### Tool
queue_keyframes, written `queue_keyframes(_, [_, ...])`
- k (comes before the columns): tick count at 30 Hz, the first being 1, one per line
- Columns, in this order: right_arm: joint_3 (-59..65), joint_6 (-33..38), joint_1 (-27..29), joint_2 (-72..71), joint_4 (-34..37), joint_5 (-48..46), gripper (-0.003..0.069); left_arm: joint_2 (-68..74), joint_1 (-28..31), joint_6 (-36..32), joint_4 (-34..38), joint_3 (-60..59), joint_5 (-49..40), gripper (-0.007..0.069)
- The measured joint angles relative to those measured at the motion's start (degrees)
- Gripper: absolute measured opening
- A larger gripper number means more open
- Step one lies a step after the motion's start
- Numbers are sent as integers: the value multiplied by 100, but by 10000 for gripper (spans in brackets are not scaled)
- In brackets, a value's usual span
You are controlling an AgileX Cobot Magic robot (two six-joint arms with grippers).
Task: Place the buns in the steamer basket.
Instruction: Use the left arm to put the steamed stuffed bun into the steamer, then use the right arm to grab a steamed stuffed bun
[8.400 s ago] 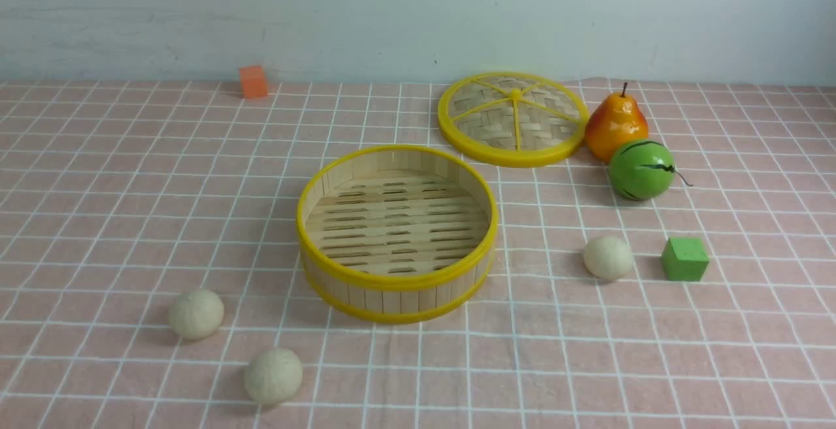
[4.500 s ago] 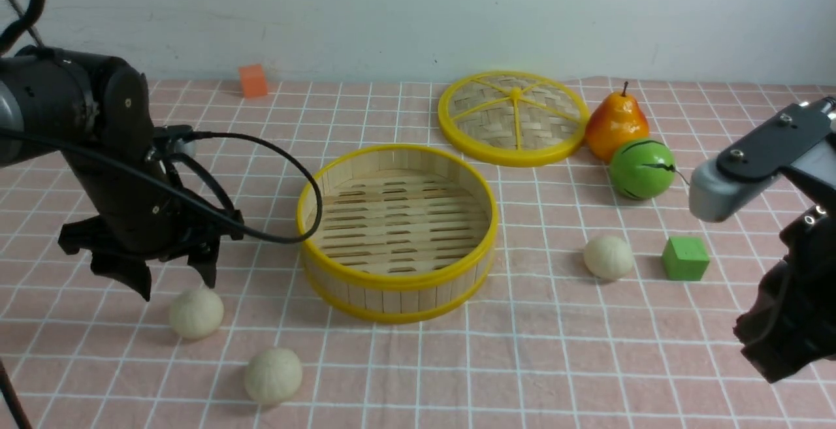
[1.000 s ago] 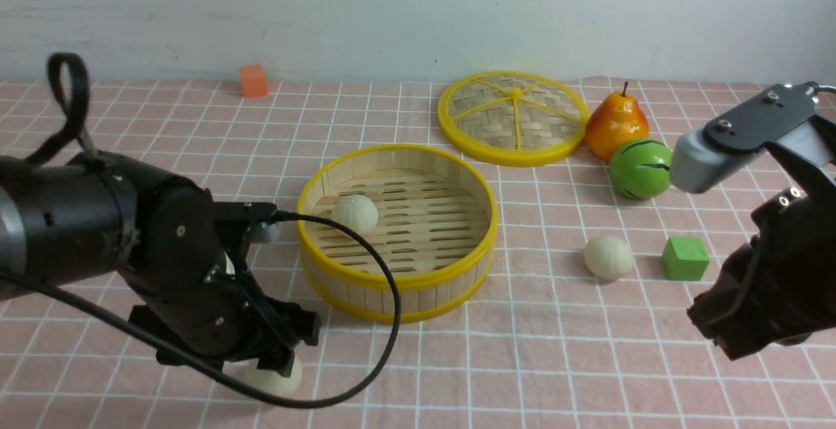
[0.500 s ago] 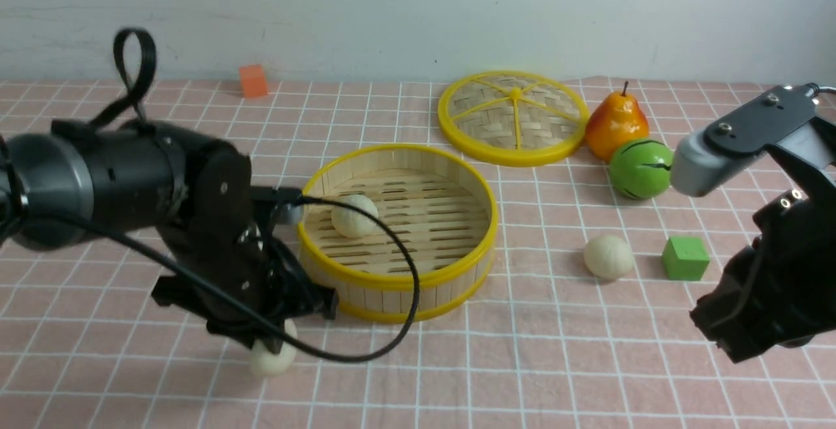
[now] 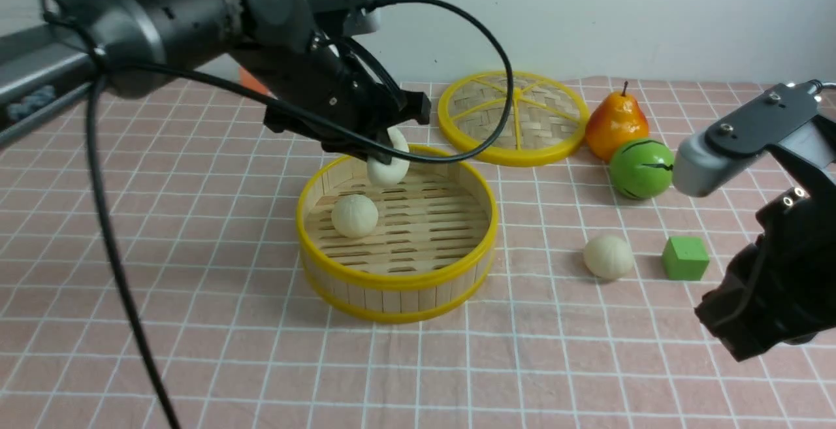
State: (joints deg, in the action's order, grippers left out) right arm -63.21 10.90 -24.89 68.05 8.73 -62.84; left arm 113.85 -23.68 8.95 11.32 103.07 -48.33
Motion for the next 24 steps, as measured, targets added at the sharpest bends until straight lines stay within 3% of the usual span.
queue_keyframes(4, [0,-38,0,0,-153,6,77,701,0,-11,0,483,-45,3])
queue_keyframes(8, [0,-560,0,0,-669,75,79,1341,0,-11,0,953,-185,47])
queue_keyframes(10, [0,-1090,0,44,-1135,104,81,1577,0,-11,0,1101,-242,149])
queue_keyframes(12, [0,-1367,12,177,-1449,127,81,1628,0,-85,5,1133,-267,308])
queue_keyframes(13, [0,-1381,13,188,-1462,132,81,1633,0,-86,5,1133,-267,320])
queue_keyframes(17, [0,-1503,406,515,-1486,293,81,1634,0,-152,6,1285,-469,573])
queue_keyframes(20, [-14,-1389,874,644,-1206,522,81,1616,0,-157,6,1629,-873,650])
queue_keyframes(24, [-266,-783,1503,858,-454,887,81,1386,0,-157,-33,2276,-1559,650])
